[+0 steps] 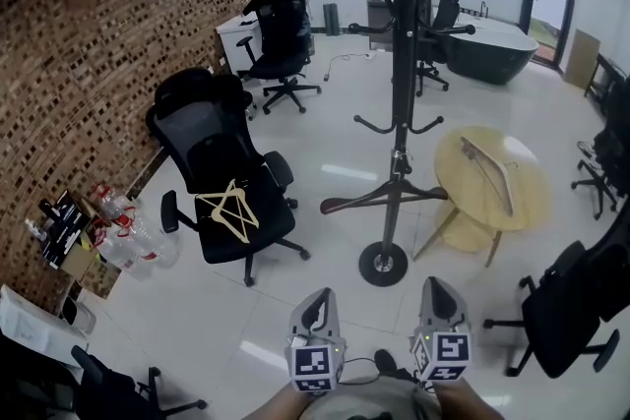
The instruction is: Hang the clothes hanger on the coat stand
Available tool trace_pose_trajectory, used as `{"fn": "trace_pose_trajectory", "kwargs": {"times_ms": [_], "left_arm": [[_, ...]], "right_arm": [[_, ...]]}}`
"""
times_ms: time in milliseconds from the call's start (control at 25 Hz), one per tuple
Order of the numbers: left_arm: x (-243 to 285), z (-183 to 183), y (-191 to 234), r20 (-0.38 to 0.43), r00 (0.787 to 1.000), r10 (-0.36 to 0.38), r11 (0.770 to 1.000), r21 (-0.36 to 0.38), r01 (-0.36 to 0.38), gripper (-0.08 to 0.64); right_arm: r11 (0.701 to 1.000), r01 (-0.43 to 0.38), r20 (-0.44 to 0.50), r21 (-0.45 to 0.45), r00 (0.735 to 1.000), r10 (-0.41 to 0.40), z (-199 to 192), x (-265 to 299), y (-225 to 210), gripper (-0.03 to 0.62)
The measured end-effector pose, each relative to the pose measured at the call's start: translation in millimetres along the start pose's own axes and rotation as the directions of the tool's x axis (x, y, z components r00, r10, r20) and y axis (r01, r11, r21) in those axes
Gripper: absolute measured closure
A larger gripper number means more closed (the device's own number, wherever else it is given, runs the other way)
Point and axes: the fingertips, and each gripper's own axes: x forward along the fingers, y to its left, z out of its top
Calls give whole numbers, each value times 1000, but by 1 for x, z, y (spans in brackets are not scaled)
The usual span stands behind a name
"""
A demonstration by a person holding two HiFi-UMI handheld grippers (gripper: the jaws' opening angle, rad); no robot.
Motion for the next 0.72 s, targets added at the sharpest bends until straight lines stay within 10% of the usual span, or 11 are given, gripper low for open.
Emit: {"fn": "trace_pose_trajectory", "kwargs": {"times_ms": [720], "left_arm": [[-8, 0, 6, 19, 999, 28, 999, -23, -28, 541]], "right_arm": [[1000, -19, -31, -1, 999, 19, -11, -3, 4, 591]]}}
